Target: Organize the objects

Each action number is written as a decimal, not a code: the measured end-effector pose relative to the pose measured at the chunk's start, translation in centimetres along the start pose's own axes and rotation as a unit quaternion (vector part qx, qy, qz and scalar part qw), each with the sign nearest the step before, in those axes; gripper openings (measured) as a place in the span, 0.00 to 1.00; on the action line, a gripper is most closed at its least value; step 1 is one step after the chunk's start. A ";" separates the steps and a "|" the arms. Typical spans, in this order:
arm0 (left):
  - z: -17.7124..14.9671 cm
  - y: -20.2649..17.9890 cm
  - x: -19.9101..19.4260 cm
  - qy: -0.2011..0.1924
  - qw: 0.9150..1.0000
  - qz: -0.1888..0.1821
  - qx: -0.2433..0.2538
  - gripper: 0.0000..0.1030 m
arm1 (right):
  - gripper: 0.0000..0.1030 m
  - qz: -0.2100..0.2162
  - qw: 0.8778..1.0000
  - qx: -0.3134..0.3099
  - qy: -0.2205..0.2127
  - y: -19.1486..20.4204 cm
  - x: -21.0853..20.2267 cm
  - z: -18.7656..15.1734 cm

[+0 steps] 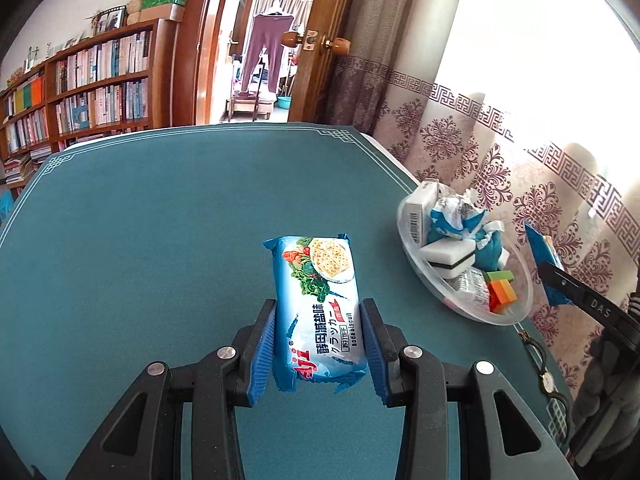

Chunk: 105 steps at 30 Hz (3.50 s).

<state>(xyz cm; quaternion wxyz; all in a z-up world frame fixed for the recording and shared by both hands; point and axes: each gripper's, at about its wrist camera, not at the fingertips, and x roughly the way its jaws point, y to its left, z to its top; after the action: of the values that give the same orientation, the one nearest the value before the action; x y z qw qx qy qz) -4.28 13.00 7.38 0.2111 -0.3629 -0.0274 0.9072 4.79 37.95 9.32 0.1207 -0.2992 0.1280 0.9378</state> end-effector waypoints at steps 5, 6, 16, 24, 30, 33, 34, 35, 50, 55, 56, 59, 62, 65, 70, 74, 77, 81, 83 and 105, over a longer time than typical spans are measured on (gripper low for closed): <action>0.2 -2.4 0.3 0.009 1.000 -0.020 0.019 0.42 | 0.43 -0.029 1.000 0.002 0.010 -2.1 2.7 1.2; 0.2 -2.8 0.4 0.010 0.999 -0.022 0.022 0.42 | 0.43 -0.034 0.999 -0.003 0.012 -2.2 3.3 1.5; 0.3 -5.7 1.0 0.018 0.998 -0.031 0.053 0.42 | 0.43 -0.037 0.998 -0.020 0.042 -3.2 9.0 3.1; 0.5 -8.3 1.8 0.022 0.995 -0.049 0.081 0.42 | 0.46 -0.006 0.999 -0.017 0.035 -3.4 8.6 2.6; 0.8 -10.7 2.5 0.025 0.992 -0.072 0.103 0.42 | 0.51 0.013 1.000 -0.005 0.015 -3.8 6.5 2.7; 0.9 -12.1 3.2 0.026 0.990 -0.084 0.114 0.42 | 0.51 0.016 1.000 -0.003 0.005 -3.9 5.3 2.5; 1.0 -12.5 3.4 0.024 0.989 -0.087 0.118 0.42 | 0.51 0.016 1.000 -0.003 0.002 -4.0 4.9 2.3; 1.1 -12.9 3.7 0.023 0.988 -0.091 0.121 0.42 | 0.51 0.016 1.000 -0.003 0.000 -4.1 4.5 2.2; 1.7 -17.5 9.0 0.034 0.981 -0.106 0.156 0.42 | 0.52 0.014 1.000 0.014 -0.007 -5.8 3.2 1.3; 1.5 -17.3 9.8 0.027 0.982 -0.098 0.158 0.42 | 0.52 0.019 1.000 0.015 -0.005 -5.7 3.1 1.2; 1.5 -17.2 9.8 0.025 0.983 -0.098 0.156 0.42 | 0.52 0.019 1.000 0.014 -0.006 -5.6 3.1 1.2; 1.4 -17.0 9.5 0.021 0.983 -0.099 0.155 0.47 | 0.52 0.017 1.000 0.013 -0.009 -5.4 2.9 1.2; 1.4 -16.6 8.7 0.009 0.983 -0.100 0.151 0.67 | 0.52 0.016 1.000 0.010 -0.010 -5.2 2.8 1.2; 1.5 -16.2 7.7 -0.006 0.984 -0.100 0.147 0.76 | 0.51 0.015 1.000 0.009 -0.009 -5.0 2.6 1.2; 1.4 -15.3 6.0 -0.021 0.986 -0.088 0.144 0.85 | 0.58 0.007 1.000 0.008 -0.008 -5.0 2.0 0.9; 1.1 -13.9 4.7 -0.031 0.990 -0.065 0.122 0.97 | 0.67 0.001 1.000 0.007 -0.001 -5.2 1.3 0.4; 1.1 -12.9 3.9 -0.038 0.992 -0.045 0.107 0.99 | 0.71 -0.003 1.000 -0.002 0.004 -5.2 0.7 -0.2; 1.3 -12.1 3.1 -0.045 0.995 -0.019 0.091 0.99 | 0.79 -0.007 0.999 -0.030 0.005 -4.1 -0.2 -1.0; 1.3 -11.8 2.5 -0.048 0.995 -0.014 0.082 1.00 | 0.82 -0.008 0.999 -0.045 0.004 -3.5 -0.8 -1.5; 0.7 -11.8 -0.4 -0.066 0.991 0.071 0.087 1.00 | 0.85 -0.004 0.994 -0.109 -0.011 0.1 -3.1 -3.6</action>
<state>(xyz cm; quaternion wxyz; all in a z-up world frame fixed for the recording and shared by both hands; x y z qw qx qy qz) -0.19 23.63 10.57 0.1747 -0.2833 0.0632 0.9409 9.18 36.31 8.36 0.0923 -0.3011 0.0225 0.9488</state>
